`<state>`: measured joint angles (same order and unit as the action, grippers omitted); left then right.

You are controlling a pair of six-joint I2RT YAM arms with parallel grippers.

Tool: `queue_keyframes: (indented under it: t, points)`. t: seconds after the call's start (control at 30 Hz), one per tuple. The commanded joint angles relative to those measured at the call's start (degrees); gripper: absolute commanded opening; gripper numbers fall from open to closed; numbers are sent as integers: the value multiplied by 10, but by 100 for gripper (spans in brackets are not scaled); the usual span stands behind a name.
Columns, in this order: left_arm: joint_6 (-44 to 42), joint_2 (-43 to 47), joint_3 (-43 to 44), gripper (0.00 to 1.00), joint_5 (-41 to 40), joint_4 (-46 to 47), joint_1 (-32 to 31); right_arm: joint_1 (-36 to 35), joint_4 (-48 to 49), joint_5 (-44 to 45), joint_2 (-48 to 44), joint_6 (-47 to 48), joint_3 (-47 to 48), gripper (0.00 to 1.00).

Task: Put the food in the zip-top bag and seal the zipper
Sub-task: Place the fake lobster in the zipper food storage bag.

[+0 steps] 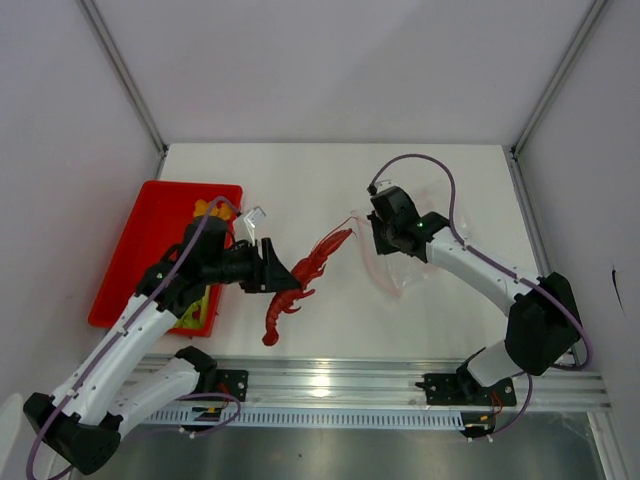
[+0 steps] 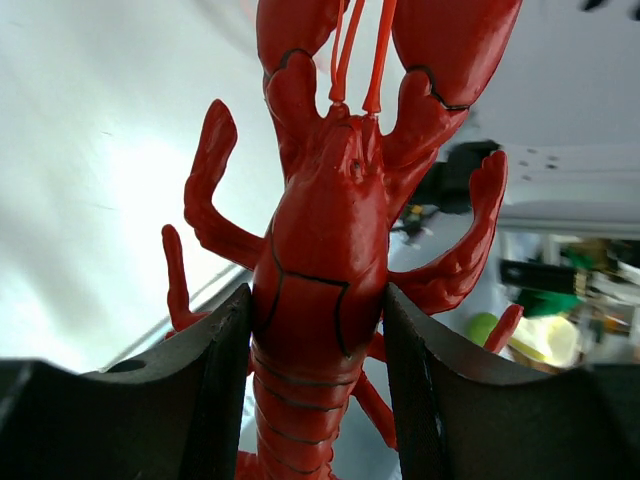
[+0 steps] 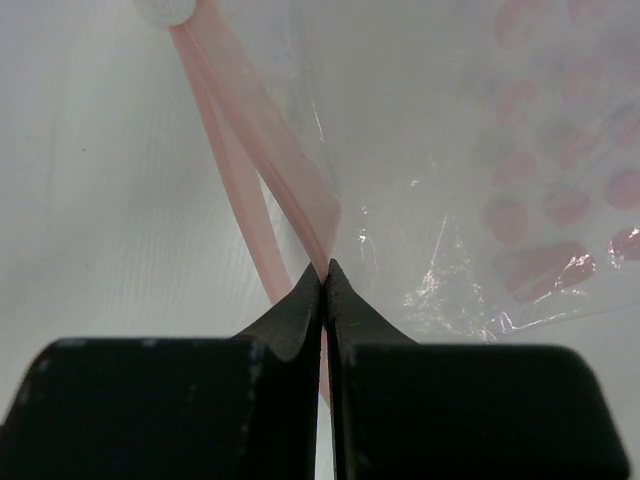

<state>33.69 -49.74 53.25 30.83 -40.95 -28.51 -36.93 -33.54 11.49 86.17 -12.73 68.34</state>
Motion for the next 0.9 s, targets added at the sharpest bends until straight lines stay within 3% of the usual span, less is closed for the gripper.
queue_keyframes:
  t: [0.0, 0.43, 0.87]
  points:
    - [105, 30, -25, 1, 102, 96, -4, 5, 74, 32, -34, 17, -27, 0]
    - [305, 25, -131, 0, 210, 285, -5, 15, 168, 19, -141, 43, -100, 0]
    - [380, -19, -173, 0, 253, 360, -5, 21, 208, -55, -202, 39, -140, 0]
